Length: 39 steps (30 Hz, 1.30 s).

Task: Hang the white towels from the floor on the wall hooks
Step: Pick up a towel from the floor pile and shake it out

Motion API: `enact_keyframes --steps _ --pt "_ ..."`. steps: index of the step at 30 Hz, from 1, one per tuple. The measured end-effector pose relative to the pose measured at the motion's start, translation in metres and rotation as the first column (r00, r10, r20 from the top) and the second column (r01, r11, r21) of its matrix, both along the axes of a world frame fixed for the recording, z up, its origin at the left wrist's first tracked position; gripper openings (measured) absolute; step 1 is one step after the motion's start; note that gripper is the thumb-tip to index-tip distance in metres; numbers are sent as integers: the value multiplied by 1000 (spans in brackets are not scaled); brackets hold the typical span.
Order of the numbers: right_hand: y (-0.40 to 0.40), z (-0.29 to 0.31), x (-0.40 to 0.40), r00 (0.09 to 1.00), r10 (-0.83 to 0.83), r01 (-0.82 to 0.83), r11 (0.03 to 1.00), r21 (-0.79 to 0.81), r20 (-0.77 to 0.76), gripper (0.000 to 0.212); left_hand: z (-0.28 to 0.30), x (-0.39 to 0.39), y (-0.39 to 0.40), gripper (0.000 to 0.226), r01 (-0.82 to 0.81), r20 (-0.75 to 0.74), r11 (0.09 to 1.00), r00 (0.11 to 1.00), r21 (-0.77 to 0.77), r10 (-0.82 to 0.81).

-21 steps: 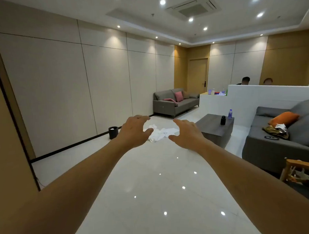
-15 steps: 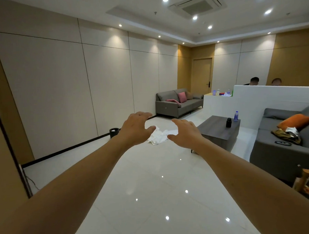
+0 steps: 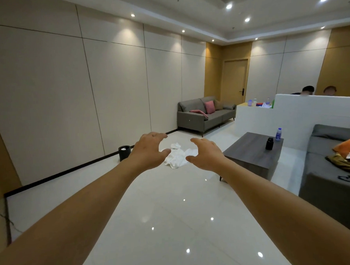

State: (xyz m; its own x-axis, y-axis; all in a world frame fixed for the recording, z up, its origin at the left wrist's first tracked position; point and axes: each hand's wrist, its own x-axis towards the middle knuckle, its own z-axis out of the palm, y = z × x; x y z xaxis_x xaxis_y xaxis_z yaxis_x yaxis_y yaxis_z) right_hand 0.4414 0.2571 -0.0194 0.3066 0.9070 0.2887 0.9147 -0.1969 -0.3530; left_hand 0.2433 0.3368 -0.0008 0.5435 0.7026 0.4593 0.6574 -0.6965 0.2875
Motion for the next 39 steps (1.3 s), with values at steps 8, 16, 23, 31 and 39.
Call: enact_keyframes --steps 8,16,23,31,39 --pt "185 -31 67 999 -47 47 999 -2 -24 73 -25 68 195 58 33 -16 999 999 -4 -33" --pt "381 -29 128 992 -106 103 994 -39 -71 70 -15 130 408 58 69 -51 997 996 -30 -70" --pt "533 -60 191 989 -115 107 991 -82 -94 67 -51 181 573 56 52 -87 994 994 -94 -60" --pt "737 -96 304 986 -88 72 991 -113 -140 66 -81 286 771 58 8 -152 991 988 -134 -29" --pt "933 -103 399 982 -60 32 988 -154 -181 64 -100 383 959 57 -18 -172 976 985 -215 -20"
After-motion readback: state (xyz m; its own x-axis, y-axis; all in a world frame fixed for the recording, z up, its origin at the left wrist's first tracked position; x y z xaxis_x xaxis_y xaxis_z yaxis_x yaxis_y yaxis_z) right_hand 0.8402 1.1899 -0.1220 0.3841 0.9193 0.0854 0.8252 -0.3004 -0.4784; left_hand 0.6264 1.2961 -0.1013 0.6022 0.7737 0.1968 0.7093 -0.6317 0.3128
